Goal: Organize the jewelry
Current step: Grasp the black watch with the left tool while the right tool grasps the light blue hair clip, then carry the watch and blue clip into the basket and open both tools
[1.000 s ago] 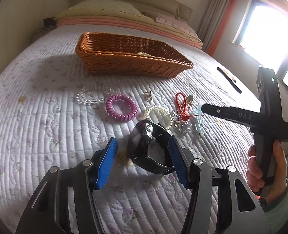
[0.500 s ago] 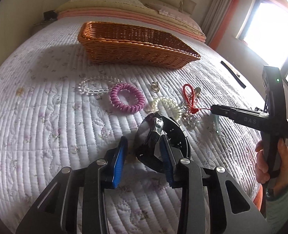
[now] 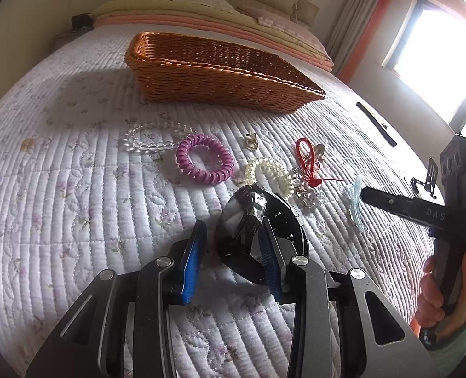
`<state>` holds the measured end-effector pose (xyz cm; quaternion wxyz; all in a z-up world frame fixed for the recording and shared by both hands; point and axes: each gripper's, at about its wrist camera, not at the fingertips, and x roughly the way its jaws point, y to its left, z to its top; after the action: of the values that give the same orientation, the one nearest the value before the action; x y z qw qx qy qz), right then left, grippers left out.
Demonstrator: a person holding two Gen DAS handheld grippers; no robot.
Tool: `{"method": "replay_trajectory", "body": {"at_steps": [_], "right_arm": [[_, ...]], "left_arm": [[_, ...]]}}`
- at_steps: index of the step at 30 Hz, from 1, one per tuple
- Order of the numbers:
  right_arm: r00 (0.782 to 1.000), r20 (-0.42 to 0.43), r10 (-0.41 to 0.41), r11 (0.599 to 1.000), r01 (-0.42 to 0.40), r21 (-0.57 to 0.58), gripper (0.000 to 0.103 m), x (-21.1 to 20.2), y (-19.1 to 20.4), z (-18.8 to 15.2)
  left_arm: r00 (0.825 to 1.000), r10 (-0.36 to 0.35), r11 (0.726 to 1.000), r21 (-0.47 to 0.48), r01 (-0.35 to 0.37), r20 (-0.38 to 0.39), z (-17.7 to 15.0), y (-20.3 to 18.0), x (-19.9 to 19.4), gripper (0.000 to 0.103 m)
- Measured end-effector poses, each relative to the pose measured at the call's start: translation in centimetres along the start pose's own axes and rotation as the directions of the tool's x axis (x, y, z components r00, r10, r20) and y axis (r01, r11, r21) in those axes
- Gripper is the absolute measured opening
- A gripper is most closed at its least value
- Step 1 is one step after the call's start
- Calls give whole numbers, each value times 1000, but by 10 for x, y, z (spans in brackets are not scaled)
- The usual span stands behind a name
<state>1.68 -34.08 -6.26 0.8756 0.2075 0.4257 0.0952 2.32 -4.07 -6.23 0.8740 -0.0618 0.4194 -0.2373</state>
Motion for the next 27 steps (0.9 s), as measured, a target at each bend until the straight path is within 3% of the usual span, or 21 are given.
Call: {"method": "replay_trajectory", "body": {"at_steps": [9, 10, 12, 14, 18, 21, 27], "right_arm": [[976, 57, -209, 963, 216, -162, 21, 26, 35, -2], [974, 65, -215, 958, 223, -180, 17, 25, 38, -3], [978, 68, -195, 959, 205, -197, 10, 23, 40, -6], [984, 67, -165, 964, 175, -203, 10, 19, 40, -10], [988, 97, -123, 967, 141, -214, 10, 3, 41, -15], [985, 129, -112, 966, 138, -217, 10, -11, 45, -12], [972, 229, -45, 965, 102, -241, 10, -51, 63, 18]], "left_arm": [[1000, 5, 1000, 4, -5, 4, -2, 2, -1, 34], [1000, 7, 1000, 6, -7, 5, -3, 1, -1, 34], [1000, 12, 1000, 9, -12, 7, -3, 1, -2, 32], [1000, 20, 1000, 19, -20, 12, -4, -1, -2, 22], [998, 51, 998, 37, -52, 40, -7, -5, -6, 20], [996, 34, 998, 45, -38, 83, -7, -9, -19, 16], [980, 21, 998, 57, -33, 197, 21, -17, -59, 16]]}}
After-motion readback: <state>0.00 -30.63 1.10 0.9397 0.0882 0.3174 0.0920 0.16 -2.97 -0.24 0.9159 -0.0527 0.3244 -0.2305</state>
